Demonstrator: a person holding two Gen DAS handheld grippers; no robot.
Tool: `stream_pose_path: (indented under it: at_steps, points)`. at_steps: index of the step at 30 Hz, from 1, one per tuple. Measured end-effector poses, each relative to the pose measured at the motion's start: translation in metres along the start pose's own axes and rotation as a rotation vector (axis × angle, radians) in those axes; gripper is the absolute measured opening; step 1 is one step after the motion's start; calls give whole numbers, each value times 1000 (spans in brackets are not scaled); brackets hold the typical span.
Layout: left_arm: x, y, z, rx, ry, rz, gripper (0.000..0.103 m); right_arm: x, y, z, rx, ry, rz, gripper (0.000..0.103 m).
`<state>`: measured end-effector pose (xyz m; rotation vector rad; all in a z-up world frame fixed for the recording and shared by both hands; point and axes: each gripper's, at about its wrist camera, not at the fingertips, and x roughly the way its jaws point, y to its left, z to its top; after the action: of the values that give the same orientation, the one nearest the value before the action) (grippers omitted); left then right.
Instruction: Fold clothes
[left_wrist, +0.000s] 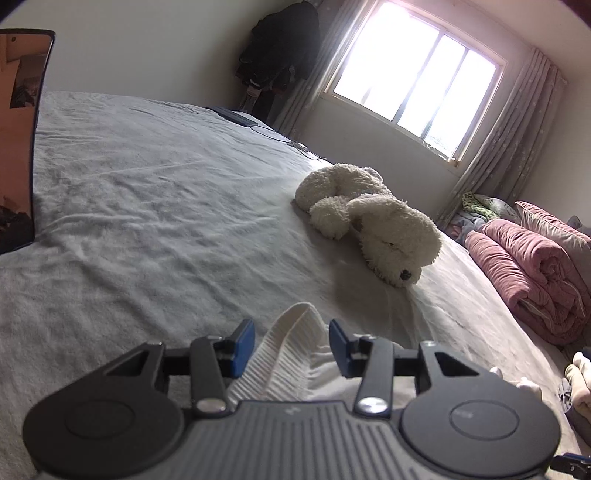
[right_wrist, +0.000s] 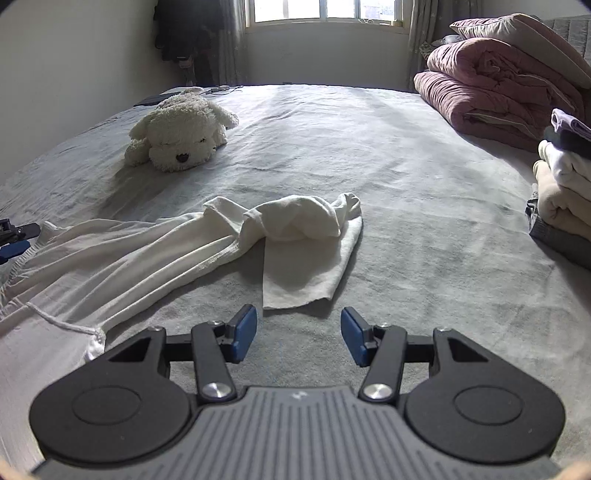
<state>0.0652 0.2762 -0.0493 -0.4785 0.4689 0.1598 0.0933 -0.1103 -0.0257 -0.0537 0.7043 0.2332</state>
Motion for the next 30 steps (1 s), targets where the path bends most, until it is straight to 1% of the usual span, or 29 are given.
stream_pose_path:
  at_steps: [1,3,4,6,7,10,13,22,25,30]
  points:
    - [5,0,-3,10,14,11,45,10,3,2,-11,11,2,54]
    - [6,1,-4,6,11,6,45,22,7,3,-32,30,4,39]
    - [6,2,-4,2,11,3,47,26,9,3,-51,30,0,35]
    - [7,4,-5,-7,12,-4,47,30,13,4,-88,28,-27,9]
    - [7,4,-5,-12,13,-6,47,30,14,5,-103,28,-50,4]
    - [8,5,-5,-13,14,-7,47,27,11,11,-137,22,-130,3]
    - [8,5,-5,-13,14,-7,47,18,-3,20,-146,8,-209,2]
    - [8,6,-5,-19,15,-10,47,-2,-76,39,-98,32,-428,2]
    - [8,6,-5,-20,15,-10,47,-5,-98,38,-55,48,-482,2]
    - [9,6,-5,-25,15,-13,47,-12,-122,37,-32,69,-545,2]
